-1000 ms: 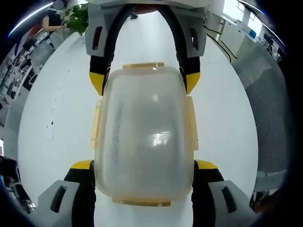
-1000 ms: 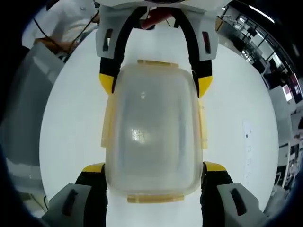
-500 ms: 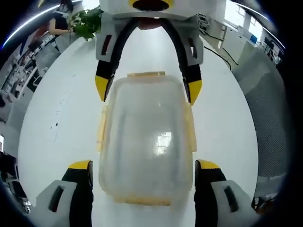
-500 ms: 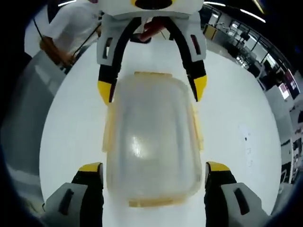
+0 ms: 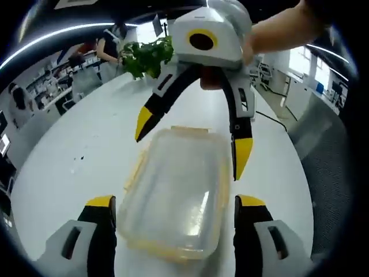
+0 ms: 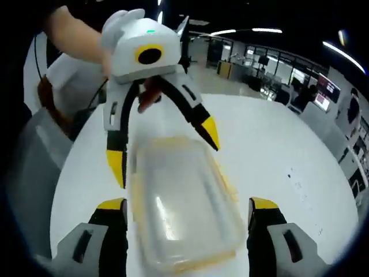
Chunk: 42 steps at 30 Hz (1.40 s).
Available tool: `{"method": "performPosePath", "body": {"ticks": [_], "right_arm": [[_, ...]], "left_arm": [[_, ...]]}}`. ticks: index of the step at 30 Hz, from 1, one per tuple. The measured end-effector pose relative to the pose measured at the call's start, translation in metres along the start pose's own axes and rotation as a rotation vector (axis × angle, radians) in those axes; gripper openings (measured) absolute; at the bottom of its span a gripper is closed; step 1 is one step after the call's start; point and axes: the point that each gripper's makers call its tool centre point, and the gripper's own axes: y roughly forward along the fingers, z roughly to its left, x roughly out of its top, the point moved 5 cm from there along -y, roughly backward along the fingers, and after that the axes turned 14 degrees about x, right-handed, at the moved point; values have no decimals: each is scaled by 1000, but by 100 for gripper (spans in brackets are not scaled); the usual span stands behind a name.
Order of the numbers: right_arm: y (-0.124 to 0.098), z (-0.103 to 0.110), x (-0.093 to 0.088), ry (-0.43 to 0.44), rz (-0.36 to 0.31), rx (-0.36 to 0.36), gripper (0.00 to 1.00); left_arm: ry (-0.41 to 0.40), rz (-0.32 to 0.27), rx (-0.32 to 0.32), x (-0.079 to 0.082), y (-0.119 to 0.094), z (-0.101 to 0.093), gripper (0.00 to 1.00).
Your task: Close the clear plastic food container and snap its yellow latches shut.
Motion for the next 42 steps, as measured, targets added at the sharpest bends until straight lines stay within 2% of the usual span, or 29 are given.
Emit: {"method": "performPosePath", "body": {"ticks": [3,4,6,7,11,16,34,37,38,39,42], "right_arm": [[0,4,-2,30,-67,-31,83],[0,4,-3,33,-76,-46,83],[1,6,-7,49,-90,-60,84],[2,9,-6,62,-123,-63,85],[1,15,-4,79,-165,-89,85],[0,18,-9,133,-228,-137,83],[-4,23,-16,149,-301,-249,82],[-5,24,-17,133,-303,-295,82],[-7,23,-17,123,-306,-334,82],[-10,21,-17,112,-306,-386,82],[-7,25,-17,90,-303,-428,82]], "left_arm": [[-92,-76,58,7,-7,2,83],[-66,-43,79,2,-10,3,82],[-109,-95,95,6,-12,1,82],[-143,-118,105,8,-12,1,82],[-164,-129,121,7,-13,-3,82],[-220,-152,178,5,-15,-5,80],[-311,-182,294,-11,-24,-9,79],[-304,-195,337,-13,-23,-10,79],[-302,-207,359,-12,-23,-10,78],[-310,-214,377,-12,-24,-10,77],[-355,-248,397,-13,-25,-11,78]]}}
